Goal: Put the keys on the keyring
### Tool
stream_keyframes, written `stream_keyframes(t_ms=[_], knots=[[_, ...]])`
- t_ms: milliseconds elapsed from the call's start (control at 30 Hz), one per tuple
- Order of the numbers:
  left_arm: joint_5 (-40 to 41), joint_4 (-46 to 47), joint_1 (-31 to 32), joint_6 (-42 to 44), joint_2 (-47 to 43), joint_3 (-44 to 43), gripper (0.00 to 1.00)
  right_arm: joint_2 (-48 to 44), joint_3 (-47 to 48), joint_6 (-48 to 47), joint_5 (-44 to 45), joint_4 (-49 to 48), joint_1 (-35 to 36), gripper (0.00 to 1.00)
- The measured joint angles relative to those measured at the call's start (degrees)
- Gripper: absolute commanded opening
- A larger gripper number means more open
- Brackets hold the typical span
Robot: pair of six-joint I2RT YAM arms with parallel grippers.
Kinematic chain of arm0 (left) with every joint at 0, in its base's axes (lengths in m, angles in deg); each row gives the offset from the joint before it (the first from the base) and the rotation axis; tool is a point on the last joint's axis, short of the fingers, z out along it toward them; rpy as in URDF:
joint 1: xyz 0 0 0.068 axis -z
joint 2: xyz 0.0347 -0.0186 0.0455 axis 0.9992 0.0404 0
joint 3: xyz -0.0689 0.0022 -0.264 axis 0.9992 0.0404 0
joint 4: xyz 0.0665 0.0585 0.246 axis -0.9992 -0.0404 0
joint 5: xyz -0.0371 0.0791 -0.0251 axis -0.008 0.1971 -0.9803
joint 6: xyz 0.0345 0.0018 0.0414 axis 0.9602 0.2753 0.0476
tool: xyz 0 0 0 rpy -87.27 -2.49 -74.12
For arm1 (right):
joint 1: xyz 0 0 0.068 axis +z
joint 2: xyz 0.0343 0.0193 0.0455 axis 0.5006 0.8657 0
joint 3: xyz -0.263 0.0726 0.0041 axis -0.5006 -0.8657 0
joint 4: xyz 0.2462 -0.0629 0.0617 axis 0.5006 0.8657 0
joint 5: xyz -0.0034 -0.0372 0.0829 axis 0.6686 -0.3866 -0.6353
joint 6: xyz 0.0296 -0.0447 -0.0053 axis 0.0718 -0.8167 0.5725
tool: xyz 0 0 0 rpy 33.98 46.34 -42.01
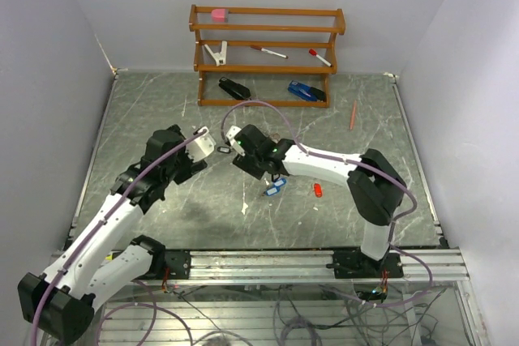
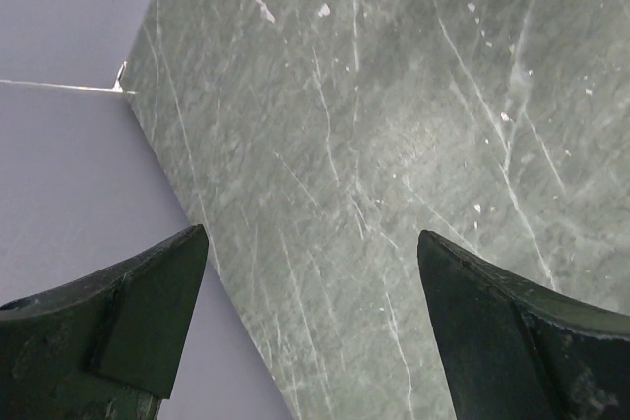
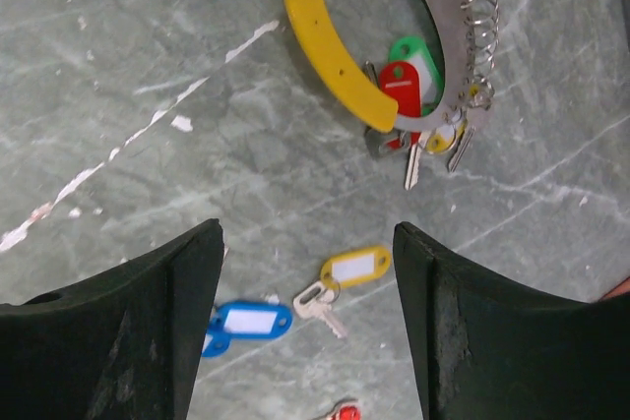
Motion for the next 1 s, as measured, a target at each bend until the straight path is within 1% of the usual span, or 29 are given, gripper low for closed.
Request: stream_keyframes(t_ms=[167, 333, 500, 733, 1000], knots=[[0.3, -2.1, -0.8, -0.7, -1.7, 1.1, 0.99, 4.1, 1.0, -3.7, 2.1, -3.3, 0.0, 0.68], [0.0, -3.4, -3.8, -3.4, -3.8, 1.1, 0.99, 4.5, -0.2, -8.0, 4.0, -8.0, 0.0, 0.69], [-1.5, -4.6, -5.4, -6.1, -4.4, 0.9, 0.99, 6.1, -0.2, -11.4, 5.3, -11.3, 0.0, 0.69], [-2.9, -5.7, -6.1, -7.7, -5.1, 0.9, 0.99, 9.9, -0.4, -13.9, 5.7, -13.7, 0.0, 0.68], [-4.0, -7.2, -6.5, -8.3, -5.8, 0.9, 0.99, 12.6, -0.3, -16.6, 9.5, -20.3, 0.0, 0.67]])
